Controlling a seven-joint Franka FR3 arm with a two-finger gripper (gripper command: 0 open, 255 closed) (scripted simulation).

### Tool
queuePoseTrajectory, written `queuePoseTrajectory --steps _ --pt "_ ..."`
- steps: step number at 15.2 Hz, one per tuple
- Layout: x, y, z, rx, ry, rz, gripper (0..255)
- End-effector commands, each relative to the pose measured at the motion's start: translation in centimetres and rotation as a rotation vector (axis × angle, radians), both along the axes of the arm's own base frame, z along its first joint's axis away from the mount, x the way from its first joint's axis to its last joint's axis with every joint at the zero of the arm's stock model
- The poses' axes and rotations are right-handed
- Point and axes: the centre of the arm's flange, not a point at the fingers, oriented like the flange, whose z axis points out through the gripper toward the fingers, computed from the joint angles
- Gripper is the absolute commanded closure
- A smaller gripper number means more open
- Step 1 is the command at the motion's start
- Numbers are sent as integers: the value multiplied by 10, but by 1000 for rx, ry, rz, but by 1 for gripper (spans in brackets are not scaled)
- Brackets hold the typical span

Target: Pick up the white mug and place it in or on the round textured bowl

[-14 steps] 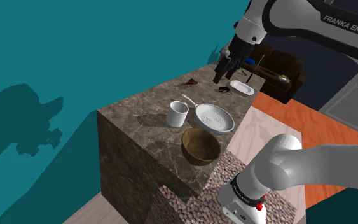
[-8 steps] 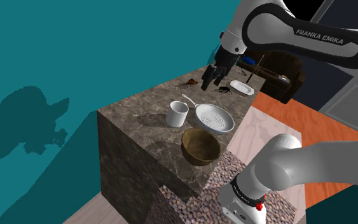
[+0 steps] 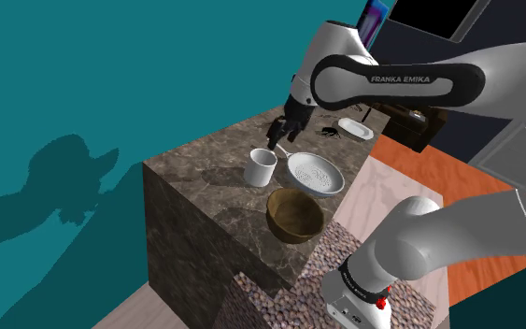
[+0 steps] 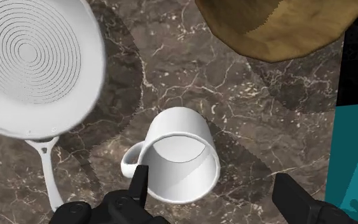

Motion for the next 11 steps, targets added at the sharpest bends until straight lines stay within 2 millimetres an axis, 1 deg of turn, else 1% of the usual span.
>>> queuePoseTrajectory --steps 1,7,11 --pt "13 8 -22 1 -4 -2 0" --pt "53 26 -87 4 -10 -7 0" --pt "56 26 -106 4 -10 -7 0"
